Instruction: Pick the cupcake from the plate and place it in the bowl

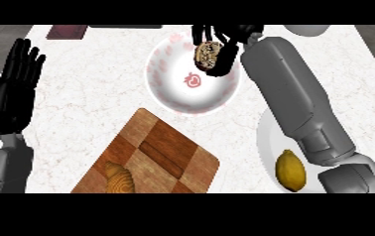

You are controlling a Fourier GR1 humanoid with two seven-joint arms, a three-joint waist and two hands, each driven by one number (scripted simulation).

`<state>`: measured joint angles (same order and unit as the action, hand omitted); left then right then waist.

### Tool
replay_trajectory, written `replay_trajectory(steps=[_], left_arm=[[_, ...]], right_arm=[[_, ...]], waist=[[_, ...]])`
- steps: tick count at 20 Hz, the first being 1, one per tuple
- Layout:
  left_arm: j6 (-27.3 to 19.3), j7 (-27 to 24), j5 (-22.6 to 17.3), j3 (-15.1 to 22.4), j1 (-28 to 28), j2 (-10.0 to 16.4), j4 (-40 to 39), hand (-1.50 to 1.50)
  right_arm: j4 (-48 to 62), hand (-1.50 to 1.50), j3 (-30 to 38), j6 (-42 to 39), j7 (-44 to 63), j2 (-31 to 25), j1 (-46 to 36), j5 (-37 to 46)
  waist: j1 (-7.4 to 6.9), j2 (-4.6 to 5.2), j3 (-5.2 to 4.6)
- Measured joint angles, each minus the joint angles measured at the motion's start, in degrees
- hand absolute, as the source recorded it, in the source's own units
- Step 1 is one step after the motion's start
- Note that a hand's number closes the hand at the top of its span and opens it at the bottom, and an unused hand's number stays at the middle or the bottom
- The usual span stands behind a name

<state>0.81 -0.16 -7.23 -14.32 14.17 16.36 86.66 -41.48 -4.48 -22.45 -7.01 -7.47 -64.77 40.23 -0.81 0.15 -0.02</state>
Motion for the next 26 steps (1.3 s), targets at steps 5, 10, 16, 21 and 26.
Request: replay_trajectory(steps=[5,10,16,21,26], left_arm=[[-0.30,-1.27,0.79,0.79,-0.25,-0.94,-0.37,0.00],[-0.95,-0.01,1.18,1.17,0.90,-1.05,-0.31,0.00],[-1.01,0.35,1.37,1.30,1.60,-0.93,-0.51,0.00],[-0.98,0.72,1.10,1.31,1.62,-1.13,-0.17,0.00],[-0.59,0.06,0.99,1.34,1.70,-1.13,-0.33,0.00]], right_arm=[[6.13,-1.50,2.76,3.50,0.79,4.05,1.35,-1.44],[8.65,-1.50,8.23,6.11,-2.39,5.90,1.98,-6.73],[10.27,-1.50,15.80,13.29,-6.29,4.39,0.73,-11.89],[13.78,-1.50,21.90,14.91,-8.28,-1.39,-0.09,-15.75],[18.93,-1.50,27.23,11.14,-10.28,-9.85,-1.45,-19.45]], waist=[[-0.39,0.23,0.01],[-0.40,0.29,0.04],[-0.65,0.45,0.04],[-0.86,0.55,0.04],[-1.57,1.00,0.07]])
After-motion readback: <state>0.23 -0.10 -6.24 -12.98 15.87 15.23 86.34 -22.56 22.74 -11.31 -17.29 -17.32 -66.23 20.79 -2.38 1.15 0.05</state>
